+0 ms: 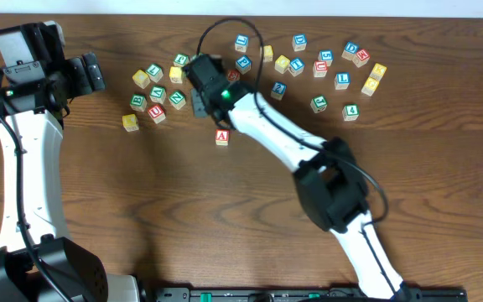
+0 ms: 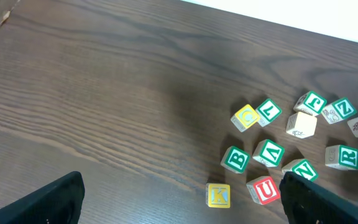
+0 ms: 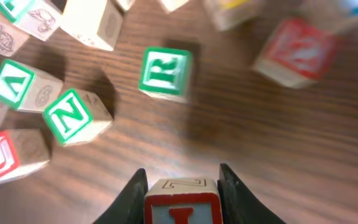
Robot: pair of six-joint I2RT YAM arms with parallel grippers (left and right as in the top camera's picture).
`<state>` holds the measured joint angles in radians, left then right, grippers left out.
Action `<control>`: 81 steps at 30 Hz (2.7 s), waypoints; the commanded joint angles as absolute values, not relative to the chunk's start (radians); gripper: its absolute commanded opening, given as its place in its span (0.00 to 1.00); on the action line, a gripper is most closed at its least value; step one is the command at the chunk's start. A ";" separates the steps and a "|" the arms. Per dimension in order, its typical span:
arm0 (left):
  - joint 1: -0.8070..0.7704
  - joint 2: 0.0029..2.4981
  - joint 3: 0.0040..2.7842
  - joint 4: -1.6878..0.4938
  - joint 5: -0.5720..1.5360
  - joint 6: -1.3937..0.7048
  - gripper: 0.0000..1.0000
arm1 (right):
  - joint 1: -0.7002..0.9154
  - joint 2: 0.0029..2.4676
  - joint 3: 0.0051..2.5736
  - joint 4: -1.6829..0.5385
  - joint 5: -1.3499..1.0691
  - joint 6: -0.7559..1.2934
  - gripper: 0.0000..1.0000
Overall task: Spell out AI2
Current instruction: 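Place the I block to the right of the A block and release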
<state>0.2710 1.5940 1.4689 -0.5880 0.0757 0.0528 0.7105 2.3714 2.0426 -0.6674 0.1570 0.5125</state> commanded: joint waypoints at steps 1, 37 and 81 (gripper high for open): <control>0.269 1.588 1.492 -0.591 0.074 0.059 0.99 | 0.673 2.247 2.054 -0.752 0.170 0.500 0.23; 0.269 1.588 1.492 -0.591 0.074 0.059 0.99 | 0.628 2.244 1.716 -0.810 0.075 0.729 0.28; 0.269 1.588 1.492 -0.591 0.074 0.059 0.99 | 0.532 2.159 1.634 -0.928 -0.030 0.544 0.21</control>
<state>0.2710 1.5940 1.4689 -0.5880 0.0757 0.0528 0.5316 2.1540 1.6363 -0.9306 -0.0071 0.5575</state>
